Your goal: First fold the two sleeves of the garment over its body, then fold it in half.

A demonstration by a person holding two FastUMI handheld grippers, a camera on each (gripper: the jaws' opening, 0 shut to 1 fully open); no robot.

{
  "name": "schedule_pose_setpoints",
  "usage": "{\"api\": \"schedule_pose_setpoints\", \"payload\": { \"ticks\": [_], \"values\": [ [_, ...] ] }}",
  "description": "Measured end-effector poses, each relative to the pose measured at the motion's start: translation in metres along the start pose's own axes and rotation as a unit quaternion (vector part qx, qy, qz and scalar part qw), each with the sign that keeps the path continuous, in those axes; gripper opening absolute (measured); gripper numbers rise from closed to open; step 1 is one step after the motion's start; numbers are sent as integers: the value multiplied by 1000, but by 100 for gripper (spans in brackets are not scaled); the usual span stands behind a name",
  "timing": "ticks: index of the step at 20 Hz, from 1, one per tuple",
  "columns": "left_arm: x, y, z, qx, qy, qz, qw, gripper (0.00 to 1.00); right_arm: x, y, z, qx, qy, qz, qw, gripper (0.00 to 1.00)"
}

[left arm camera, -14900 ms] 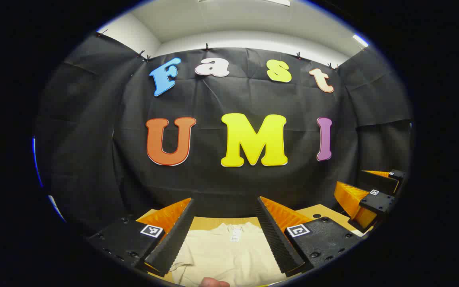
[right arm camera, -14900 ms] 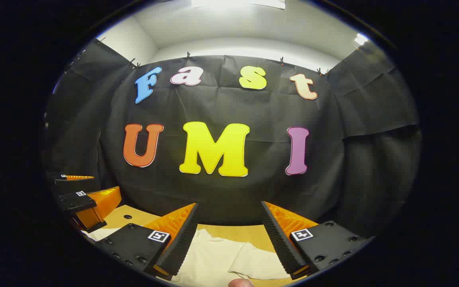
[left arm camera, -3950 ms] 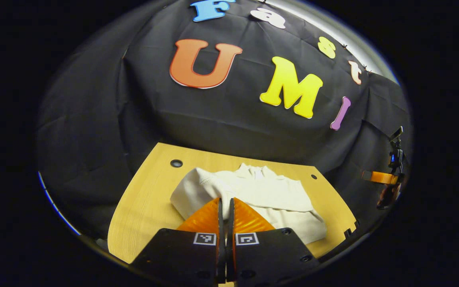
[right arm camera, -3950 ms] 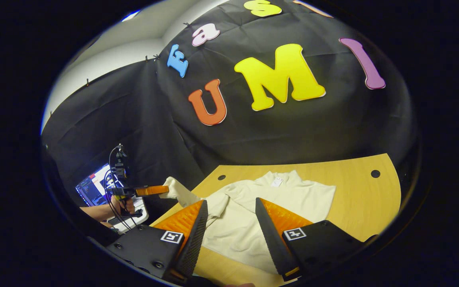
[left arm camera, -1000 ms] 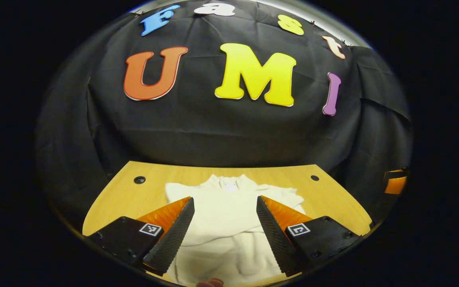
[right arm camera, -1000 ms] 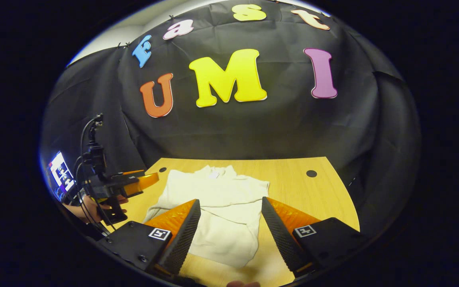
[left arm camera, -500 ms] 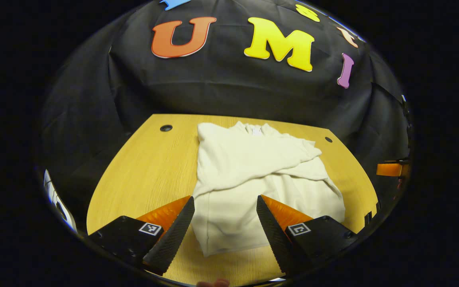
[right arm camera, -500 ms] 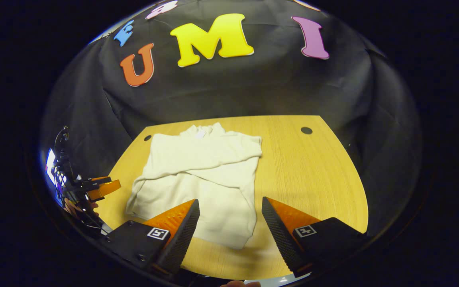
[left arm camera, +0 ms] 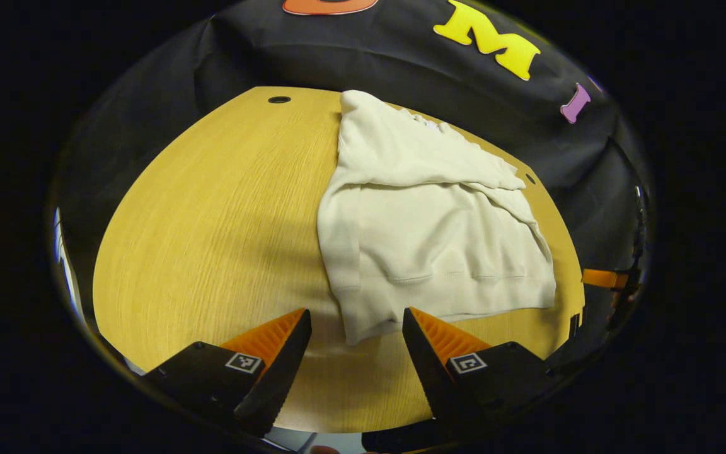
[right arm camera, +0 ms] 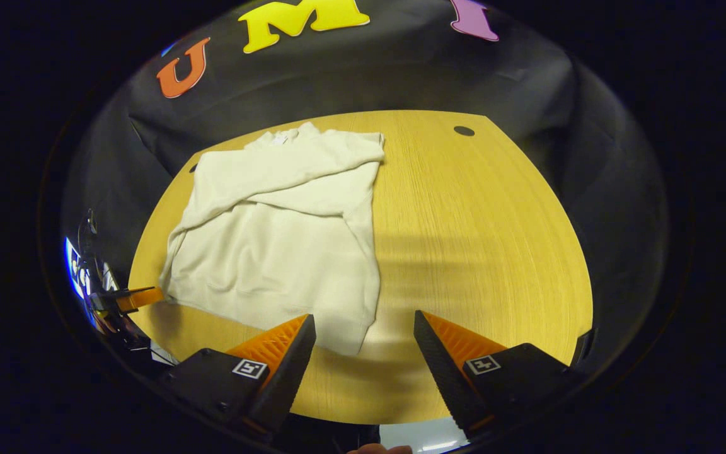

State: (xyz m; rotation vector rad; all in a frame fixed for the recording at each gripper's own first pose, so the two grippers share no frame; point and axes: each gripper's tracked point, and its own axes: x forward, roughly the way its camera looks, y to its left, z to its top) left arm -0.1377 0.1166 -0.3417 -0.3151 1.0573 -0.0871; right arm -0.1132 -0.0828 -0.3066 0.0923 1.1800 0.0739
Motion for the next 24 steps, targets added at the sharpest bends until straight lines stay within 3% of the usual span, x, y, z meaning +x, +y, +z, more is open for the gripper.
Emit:
{"api": "schedule_pose_setpoints", "payload": {
  "ticks": [1, 2, 3, 5, 6, 7, 9, 10, 12, 14, 15, 17, 19, 20, 21, 22, 24],
  "values": [
    [4, -1, 1, -10, 2, -2, 1000, 92, 5, -1, -4, -2, 5, -5, 1000, 98],
    [8, 1, 4, -17, 2, 4, 1000, 98, 12, -1, -6, -2, 9, -9, 1000, 98],
    [10, 5, 5, -23, 8, 13, 1000, 86, 21, 0, -9, -3, 15, -14, 1000, 94],
    [16, 14, 5, -32, 25, 35, 999, 76, 37, 6, -15, -8, 27, -24, 999, 98],
    [15, 11, 4, -41, 33, 35, 998, 74, 43, 10, -16, -7, 32, -25, 999, 94],
    [17, 8, 2, -49, 40, 37, 997, 75, 50, 16, -17, -3, 35, -22, 999, 98],
    [20, 10, -1, -59, 60, 48, 995, 56, 61, 17, -20, -7, 45, -33, 998, 98],
    [20, 10, 1, -59, 58, 53, 995, 53, 65, 18, -22, -6, 51, -37, 998, 94],
    [22, 8, 0, -59, 73, 58, 994, 46, 70, 19, -28, -3, 60, -41, 997, 98],
    [26, 4, -2, -59, 89, 57, 993, 34, 70, 20, -25, -10, 59, -39, 997, 98],
    [27, 5, -1, -64, 92, 58, 992, 23, 71, 21, -24, -11, 58, -36, 998, 94],
    [30, 4, -2, -66, 99, 63, 991, 14, 73, 23, -22, 1, 60, -25, 998, 86],
    [29, 4, -2, -58, 102, 60, 991, 11, 73, 31, -24, 40, 74, 0, 996, 46],
    [30, 2, 0, -61, 98, 54, 992, 10, 74, 33, -19, 53, 75, 10, 996, 17],
    [27, 1, 1, -63, 92, 44, 993, 8, 75, 35, -20, 62, 79, 24, 995, 17],
    [25, 1, 2, -65, 86, 37, 993, 7, 73, 37, -16, 75, 79, 33, 994, 7],
    [22, -1, 3, -62, 78, 25, 995, 5, 73, 42, -18, 94, 83, 58, 990, 6]
  ]
}}
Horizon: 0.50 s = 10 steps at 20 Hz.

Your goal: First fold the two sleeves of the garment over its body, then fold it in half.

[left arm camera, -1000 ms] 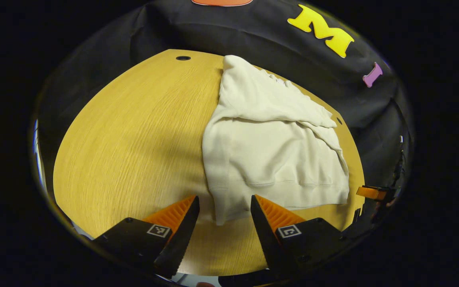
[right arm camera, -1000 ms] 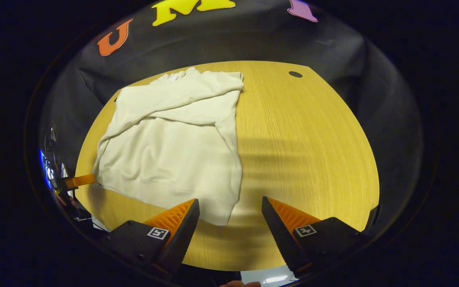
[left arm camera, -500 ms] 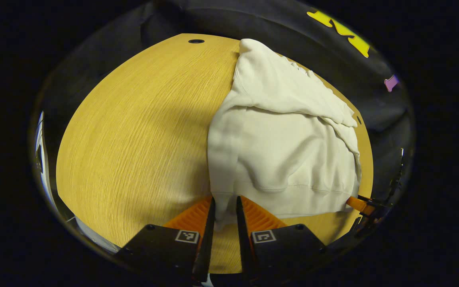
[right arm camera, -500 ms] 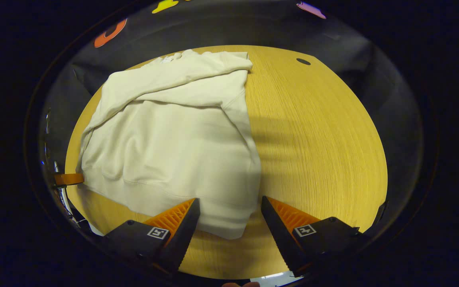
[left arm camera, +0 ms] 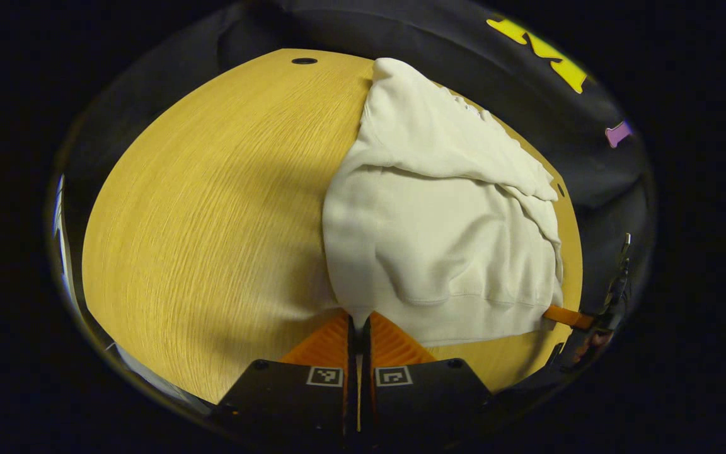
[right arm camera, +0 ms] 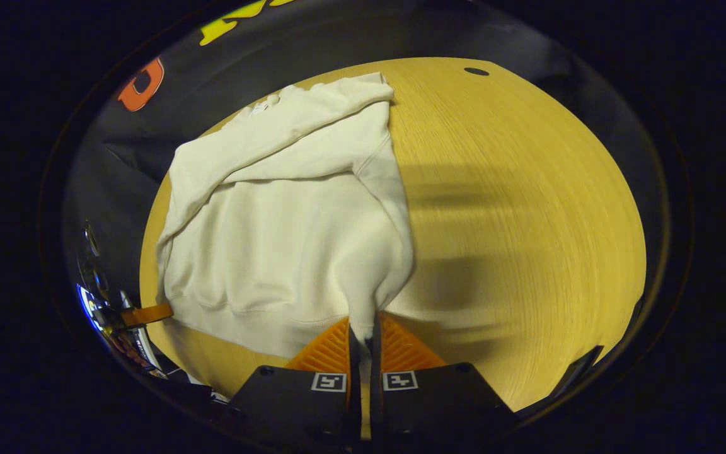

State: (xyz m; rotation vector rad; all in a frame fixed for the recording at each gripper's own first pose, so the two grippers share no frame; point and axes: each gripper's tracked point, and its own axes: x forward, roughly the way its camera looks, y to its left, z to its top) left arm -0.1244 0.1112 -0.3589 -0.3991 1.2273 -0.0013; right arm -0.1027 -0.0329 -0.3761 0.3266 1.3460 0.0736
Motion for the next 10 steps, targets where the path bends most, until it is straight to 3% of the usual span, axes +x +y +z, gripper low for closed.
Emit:
{"api": "schedule_pose_setpoints", "payload": {
  "ticks": [10],
  "values": [
    [-72, -35, 50, 77, -109, -69, 989, 3, -70, 40, 60, 70, -85, 114, 987, 6]
  ]
}}
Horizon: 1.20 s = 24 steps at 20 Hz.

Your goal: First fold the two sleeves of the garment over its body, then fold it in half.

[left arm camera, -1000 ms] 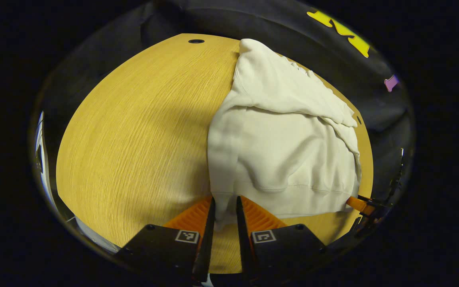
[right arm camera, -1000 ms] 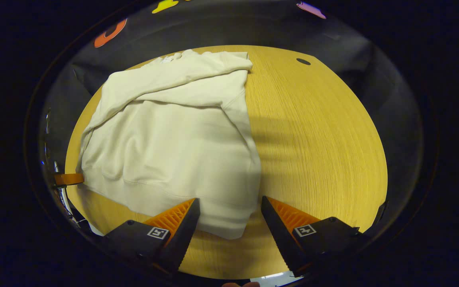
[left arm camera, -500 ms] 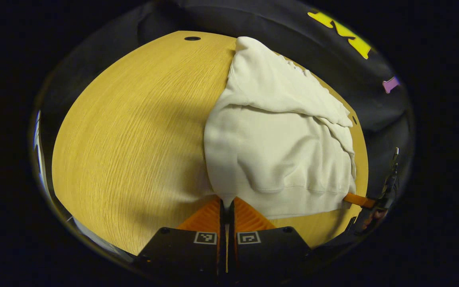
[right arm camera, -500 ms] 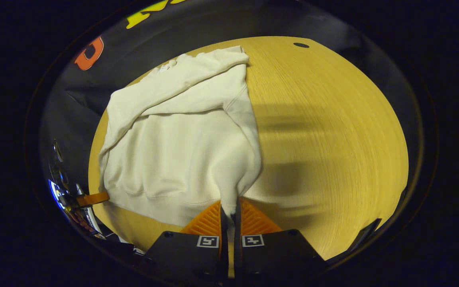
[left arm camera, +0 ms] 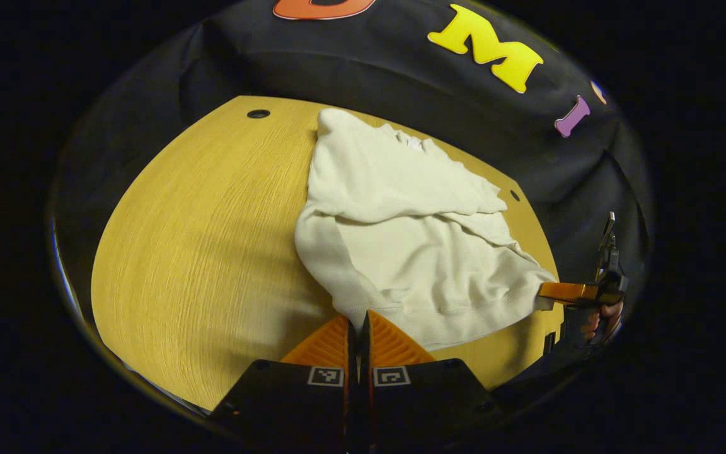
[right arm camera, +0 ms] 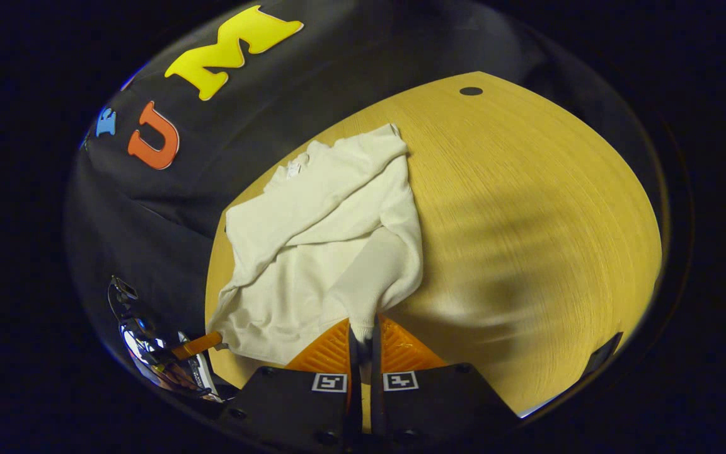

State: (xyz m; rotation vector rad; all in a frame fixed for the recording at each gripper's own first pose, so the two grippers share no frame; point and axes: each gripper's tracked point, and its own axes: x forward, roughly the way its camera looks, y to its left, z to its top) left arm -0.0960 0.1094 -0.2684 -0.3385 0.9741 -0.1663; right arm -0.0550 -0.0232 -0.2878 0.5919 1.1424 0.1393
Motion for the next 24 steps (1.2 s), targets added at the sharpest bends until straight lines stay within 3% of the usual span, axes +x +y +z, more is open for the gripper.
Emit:
{"api": "schedule_pose_setpoints", "payload": {
  "ticks": [8, 14, 19, 24],
  "values": [
    [-27, -33, 92, 6, -85, -48, 995, 3, -41, 76, 85, -27, -56, 69, 996, 6],
    [-31, -49, 192, 10, -138, -83, 987, 3, -54, 138, 178, -30, -89, 113, 989, 6],
    [6, -46, 280, 2, -163, -86, 983, 3, -12, 155, 252, 5, -100, 129, 987, 6],
    [83, -34, 313, -20, -168, -87, 982, 3, 68, 117, 292, 70, -105, 114, 985, 6]
  ]
}}
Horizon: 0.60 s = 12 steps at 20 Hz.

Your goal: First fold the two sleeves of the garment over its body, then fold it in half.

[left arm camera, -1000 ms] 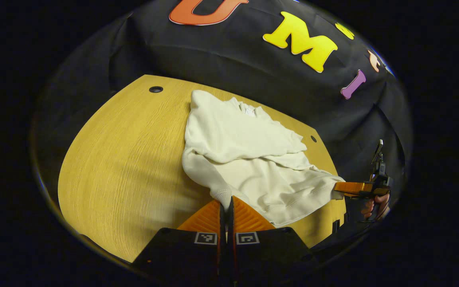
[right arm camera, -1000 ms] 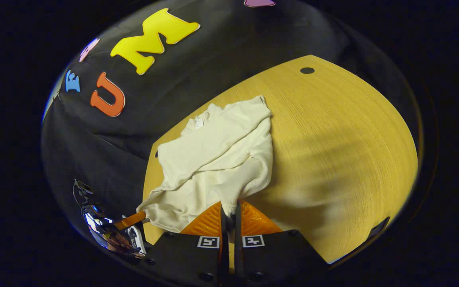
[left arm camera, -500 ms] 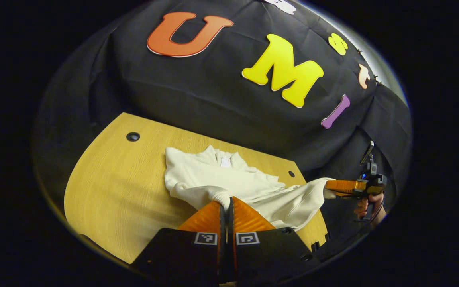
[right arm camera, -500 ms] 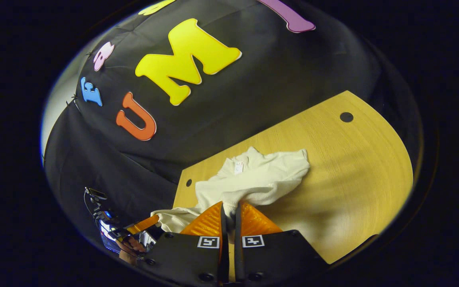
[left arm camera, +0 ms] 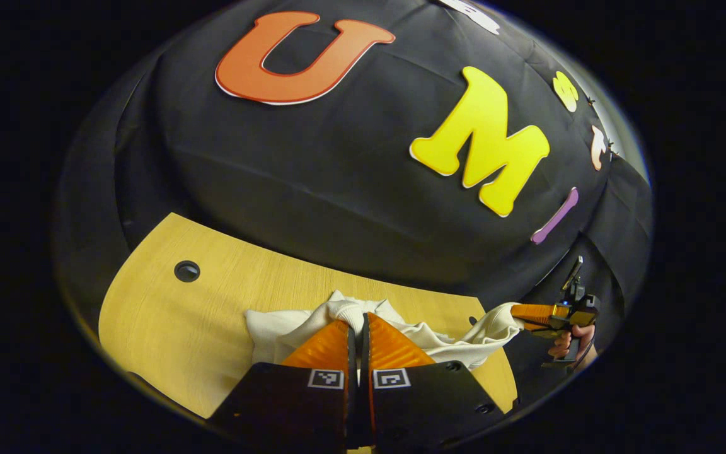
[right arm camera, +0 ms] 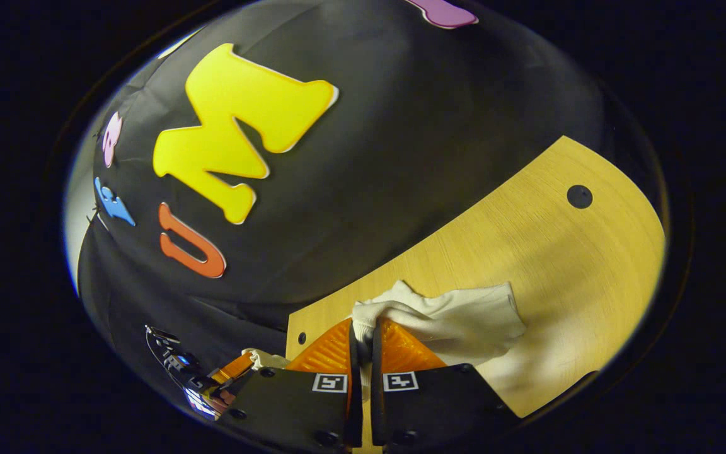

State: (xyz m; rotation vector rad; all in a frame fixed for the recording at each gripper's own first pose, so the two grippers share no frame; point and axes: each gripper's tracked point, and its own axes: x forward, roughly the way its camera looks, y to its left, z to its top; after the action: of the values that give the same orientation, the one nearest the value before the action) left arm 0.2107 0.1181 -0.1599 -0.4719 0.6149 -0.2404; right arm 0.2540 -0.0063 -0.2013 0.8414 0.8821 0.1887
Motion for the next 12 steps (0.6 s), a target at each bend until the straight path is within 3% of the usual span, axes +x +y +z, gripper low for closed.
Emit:
{"api": "schedule_pose_setpoints", "payload": {
  "ticks": [5, 12],
  "values": [
    [66, 19, -10, -5, -12, 6, 1000, 3, 59, -50, 5, 4, -15, -30, 999, 6],
    [136, 71, -44, 54, 5, 60, 997, 3, 129, -97, -9, -73, -7, -98, 992, 6]
  ]
}}
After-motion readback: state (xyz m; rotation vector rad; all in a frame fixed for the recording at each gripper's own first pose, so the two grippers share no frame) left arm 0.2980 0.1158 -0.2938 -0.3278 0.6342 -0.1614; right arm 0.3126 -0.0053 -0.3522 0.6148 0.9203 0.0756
